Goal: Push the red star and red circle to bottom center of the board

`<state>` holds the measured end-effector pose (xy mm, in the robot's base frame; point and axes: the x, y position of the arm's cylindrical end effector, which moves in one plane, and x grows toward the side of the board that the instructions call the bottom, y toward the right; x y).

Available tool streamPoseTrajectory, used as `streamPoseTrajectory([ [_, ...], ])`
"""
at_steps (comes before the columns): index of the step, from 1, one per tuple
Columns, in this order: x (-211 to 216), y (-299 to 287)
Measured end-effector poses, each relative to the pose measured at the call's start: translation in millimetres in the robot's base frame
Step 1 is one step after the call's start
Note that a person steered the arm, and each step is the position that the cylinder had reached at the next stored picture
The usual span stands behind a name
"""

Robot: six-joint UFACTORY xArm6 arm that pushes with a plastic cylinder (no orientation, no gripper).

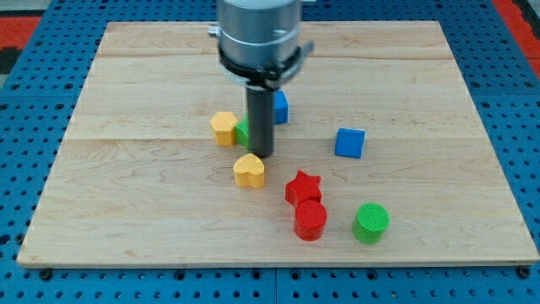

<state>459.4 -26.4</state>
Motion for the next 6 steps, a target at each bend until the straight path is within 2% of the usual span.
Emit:
streamPoseTrajectory([
  [1, -12.8, -7.4],
  [2, 14.0, -21.3],
  [3, 22.8, -7.6],
  [4, 3.8, 12.4],
  [5, 3.0, 74.6],
  [6, 49.8, 83.1],
])
